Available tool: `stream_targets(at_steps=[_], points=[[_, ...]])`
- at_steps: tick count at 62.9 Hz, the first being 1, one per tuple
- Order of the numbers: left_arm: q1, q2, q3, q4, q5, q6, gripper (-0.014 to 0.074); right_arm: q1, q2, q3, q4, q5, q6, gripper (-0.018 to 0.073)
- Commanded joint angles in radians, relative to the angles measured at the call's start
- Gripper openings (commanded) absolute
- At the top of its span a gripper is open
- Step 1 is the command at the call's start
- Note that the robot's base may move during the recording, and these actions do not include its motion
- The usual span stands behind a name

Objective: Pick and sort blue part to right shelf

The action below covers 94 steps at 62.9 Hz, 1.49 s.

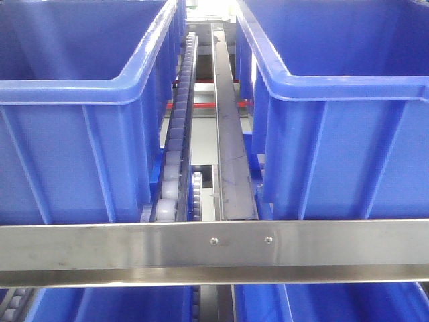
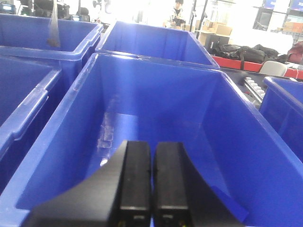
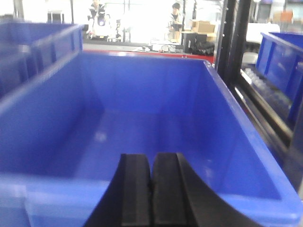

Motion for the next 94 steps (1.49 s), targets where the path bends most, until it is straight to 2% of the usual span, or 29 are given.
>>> stream_targets(at_steps=[1,6,9,18,76,78,83,86,90,93,94], points=[[0.002,0.006,-0.029,-0.011,-0.068,-0.005,0.0123,-0.005,-0.051,0.023,-0.056,-0.113,-0.002,0.0055],[0.002,0.006,-0.029,-0.011,-0.068,-0.005,0.0123,-0.005,-0.109,0.071,-0.036,-0.110,-0.001,0.0055],[0.002,0.006,-0.029,-0.011,-0.068,-0.005,0.0123,-0.005,-0.137,0.068,-0.011,-0.063,-0.001,0.0055],[0.002,0.006,-0.029,-0.011,-0.068,-0.005,0.0123,-0.005,-0.219,0.068,0.100,0.010,-0.001,0.0055],[0.002,-0.004,-0.004,-0.009,-0.080,-0.005,0.0123,-0.005,-0.229,0.069,0.100,0.012,-0.001,0.0055],[0.002,-0.014,0.015,0.012,-0.081,-0.005,0.0123,-0.005,-0.229,0.069,0.100,0.012,-0.001,0.0055],[0.004,-0.078,0.101,0.246,-0.124,-0.005,0.0123,-0.005,-0.229,0.069,0.100,0.012,-0.001,0.0055],[0.004,-0.126,0.147,0.250,-0.135,-0.017,0.0123,-0.005,-0.229,0.069,0.100,0.012,-0.001,0.0055],[0.006,-0.189,0.200,0.258,-0.126,-0.081,0.0123,-0.005,-0.229,0.069,0.100,0.012,-0.001,0.0055],[0.010,-0.225,0.237,0.284,-0.125,-0.132,0.0123,-0.005,-0.229,0.069,0.100,0.012,-0.001,0.0055],[0.010,-0.239,0.252,0.316,-0.125,-0.162,0.0123,-0.005,-0.229,0.069,0.100,0.012,-0.001,0.0055]])
